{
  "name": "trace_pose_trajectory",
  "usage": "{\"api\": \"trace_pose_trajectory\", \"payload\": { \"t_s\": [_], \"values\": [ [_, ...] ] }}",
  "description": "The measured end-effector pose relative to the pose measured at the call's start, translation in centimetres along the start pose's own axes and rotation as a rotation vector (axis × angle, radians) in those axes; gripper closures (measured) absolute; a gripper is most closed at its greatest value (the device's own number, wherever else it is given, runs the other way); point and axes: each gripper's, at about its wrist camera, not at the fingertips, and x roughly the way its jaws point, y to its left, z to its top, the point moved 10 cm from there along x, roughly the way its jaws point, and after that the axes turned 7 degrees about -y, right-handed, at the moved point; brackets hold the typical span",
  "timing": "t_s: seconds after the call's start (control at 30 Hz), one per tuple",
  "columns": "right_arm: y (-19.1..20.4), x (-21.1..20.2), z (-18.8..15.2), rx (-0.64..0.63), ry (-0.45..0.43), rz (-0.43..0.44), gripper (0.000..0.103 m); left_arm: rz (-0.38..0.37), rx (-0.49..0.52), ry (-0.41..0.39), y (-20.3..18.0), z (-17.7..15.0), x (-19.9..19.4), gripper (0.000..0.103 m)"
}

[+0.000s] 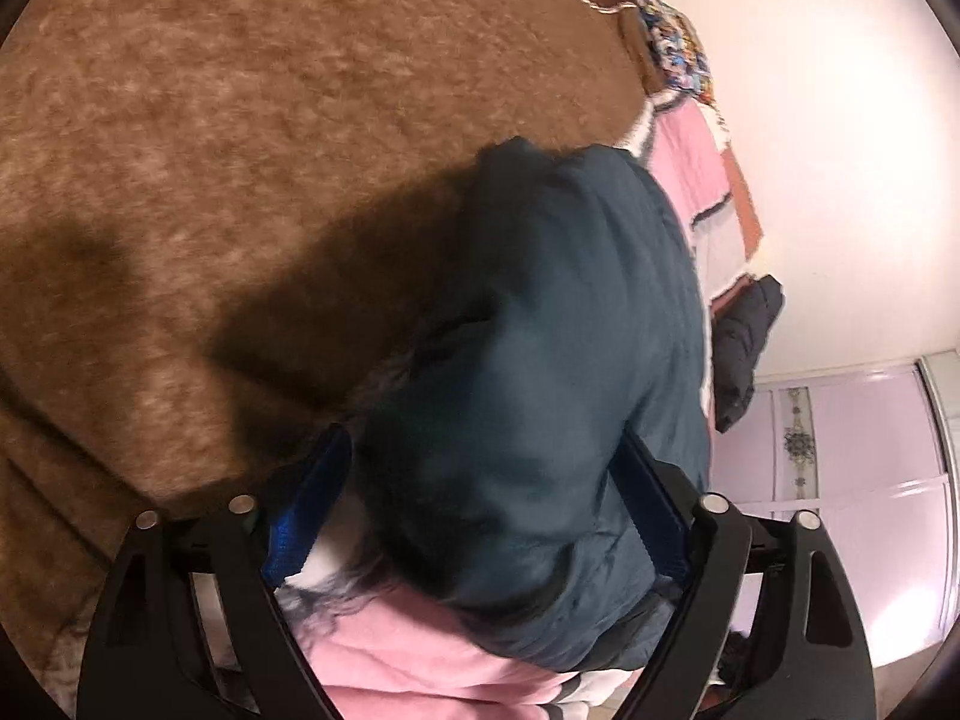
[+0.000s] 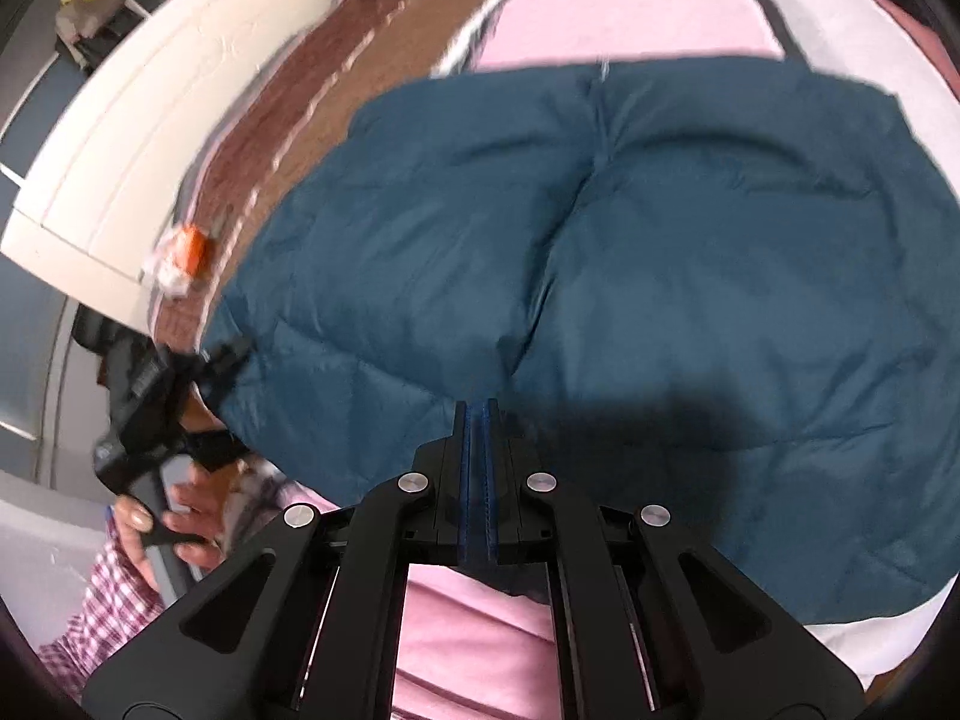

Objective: Fold large clothes

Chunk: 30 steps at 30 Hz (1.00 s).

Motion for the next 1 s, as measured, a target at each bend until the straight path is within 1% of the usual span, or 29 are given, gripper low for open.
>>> {"api": "trace_pose_trajectory", "payload": {
  "t_s": [0.03, 0.07, 0.1, 0.13, 0.2, 0.23, 0.3, 0.33, 0.37, 0.4, 0.43, 0.47, 0.53, 0.6, 0.67, 0.77, 0.83, 0.87, 0.9, 1.0],
  "values": [
    [-0.6, 0.8, -0.5, -0.002, 0.021, -0.041, 0.098, -0.019, 0.031, -0.006, -0.9, 0.0, -0.1, 0.054],
    [-1.3, 1.7, -1.2, 0.002, 0.052, -0.078, 0.098, -0.021, 0.055, -0.012, -1.5, -0.2, -0.3, 0.06],
    [-1.7, 2.3, -1.6, 0.011, 0.067, -0.091, 0.098, -0.038, 0.092, -0.013, -2.5, -0.3, -0.6, 0.07],
    [-2.4, 3.0, -1.9, 0.038, 0.07, -0.089, 0.1, -0.055, 0.132, -0.02, -3.7, -0.4, -1.1, 0.074],
    [-3.1, 3.7, -1.9, 0.076, 0.074, -0.08, 0.101, -0.094, 0.196, -0.035, -6.1, -0.6, -1.9, 0.078],
    [-3.4, 4.0, -2.0, 0.095, 0.078, -0.072, 0.101, -0.119, 0.25, -0.047, -7.9, -1.1, -2.7, 0.079],
    [-3.5, 3.6, -2.0, 0.101, 0.091, -0.07, 0.101, -0.125, 0.352, -0.073, -10.3, -1.8, -3.4, 0.08],
    [-3.3, 2.9, -1.9, 0.099, 0.091, -0.06, 0.098, -0.124, 0.424, -0.091, -11.9, -2.4, -4.0, 0.08],
    [-2.8, 1.5, -1.6, 0.102, 0.064, -0.02, 0.097, -0.127, 0.452, -0.097, -12.7, -2.6, -4.2, 0.08],
    [-2.6, -0.7, -0.9, 0.097, 0.007, 0.015, 0.097, -0.131, 0.482, -0.102, -13.7, -2.9, -4.6, 0.08],
    [-2.7, -2.6, -0.3, 0.082, -0.04, 0.018, 0.097, -0.134, 0.51, -0.108, -14.6, -3.3, -4.9, 0.08],
    [-3.6, -4.6, 0.2, 0.067, -0.09, -0.002, 0.097, -0.136, 0.529, -0.111, -15.1, -3.5, -5.2, 0.08],
    [-6.9, -8.4, 0.8, 0.074, -0.178, -0.087, 0.097, -0.15, 0.587, -0.112, -17.1, -4.6, -5.6, 0.08],
    [-10.4, -10.6, 0.6, 0.122, -0.204, -0.138, 0.097, -0.16, 0.638, -0.109, -18.7, -5.6, -5.8, 0.08],
    [-13.2, -11.6, 0.0, 0.18, -0.208, -0.142, 0.097, -0.174, 0.703, -0.105, -20.6, -7.1, -6.0, 0.08],
    [-16.4, -11.3, -1.0, 0.241, -0.202, -0.149, 0.097, -0.199, 0.785, -0.085, -23.2, -9.5, -5.8, 0.08],
    [-17.5, -10.2, -1.3, 0.275, -0.189, -0.139, 0.097, -0.214, 0.825, -0.063, -24.7, -11.1, -5.6, 0.08],
    [-17.6, -9.3, -1.6, 0.294, -0.175, -0.126, 0.095, -0.218, 0.841, -0.054, -25.1, -11.8, -5.5, 0.08],
    [-17.0, -8.4, -1.2, 0.305, -0.168, -0.114, 0.095, -0.221, 0.863, -0.042, -25.7, -12.7, -5.2, 0.08],
    [-17.4, -6.9, -1.1, 0.335, -0.154, -0.077, 0.095, -0.229, 0.946, 0.005, -27.3, -15.8, -4.1, 0.08]
  ]
}}
